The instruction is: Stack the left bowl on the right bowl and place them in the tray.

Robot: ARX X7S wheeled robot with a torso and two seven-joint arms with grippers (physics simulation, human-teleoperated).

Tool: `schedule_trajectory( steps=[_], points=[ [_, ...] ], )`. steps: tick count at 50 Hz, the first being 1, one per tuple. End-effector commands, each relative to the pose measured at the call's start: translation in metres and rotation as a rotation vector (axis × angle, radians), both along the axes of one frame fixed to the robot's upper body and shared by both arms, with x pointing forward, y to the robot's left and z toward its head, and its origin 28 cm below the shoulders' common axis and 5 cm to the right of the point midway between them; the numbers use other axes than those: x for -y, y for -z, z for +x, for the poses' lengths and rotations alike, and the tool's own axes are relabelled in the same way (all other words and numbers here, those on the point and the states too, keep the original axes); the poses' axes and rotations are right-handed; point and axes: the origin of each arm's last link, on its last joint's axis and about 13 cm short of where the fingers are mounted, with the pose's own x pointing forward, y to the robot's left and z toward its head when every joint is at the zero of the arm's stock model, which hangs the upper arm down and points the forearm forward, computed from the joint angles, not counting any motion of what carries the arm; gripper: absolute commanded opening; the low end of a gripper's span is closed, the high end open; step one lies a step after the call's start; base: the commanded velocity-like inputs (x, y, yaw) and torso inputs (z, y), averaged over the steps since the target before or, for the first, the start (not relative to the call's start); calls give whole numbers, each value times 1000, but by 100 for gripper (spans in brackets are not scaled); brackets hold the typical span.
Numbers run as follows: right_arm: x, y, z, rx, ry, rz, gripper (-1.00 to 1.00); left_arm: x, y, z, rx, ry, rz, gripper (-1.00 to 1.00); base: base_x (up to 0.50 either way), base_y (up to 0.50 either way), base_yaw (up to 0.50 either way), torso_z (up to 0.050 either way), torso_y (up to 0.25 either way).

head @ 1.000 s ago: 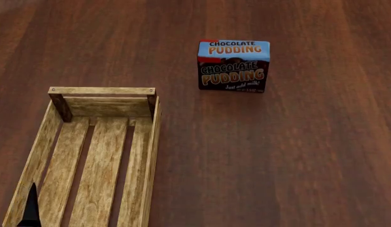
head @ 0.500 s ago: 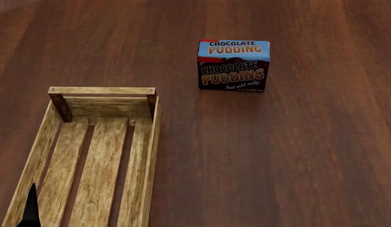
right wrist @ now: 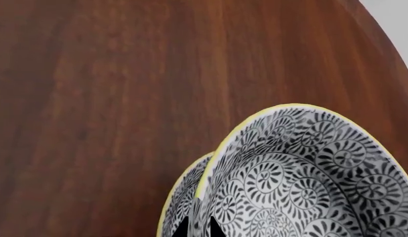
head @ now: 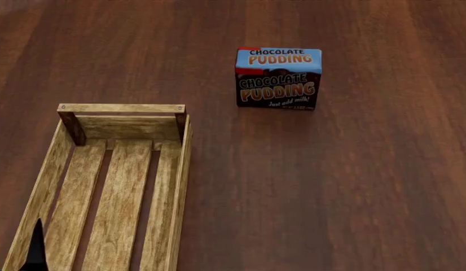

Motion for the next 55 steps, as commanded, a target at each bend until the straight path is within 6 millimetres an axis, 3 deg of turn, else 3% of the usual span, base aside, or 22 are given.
schedule_trajectory(
  steps=[1,55],
  points=[
    [5,2,5,4,17,-23,-100,1,0,2,1,5,1,100,0,0,0,0,0],
    [12,25,11,-41,31,17,-100,0,1,1,-1,3,8,100,0,0,0,0,0]
  ],
)
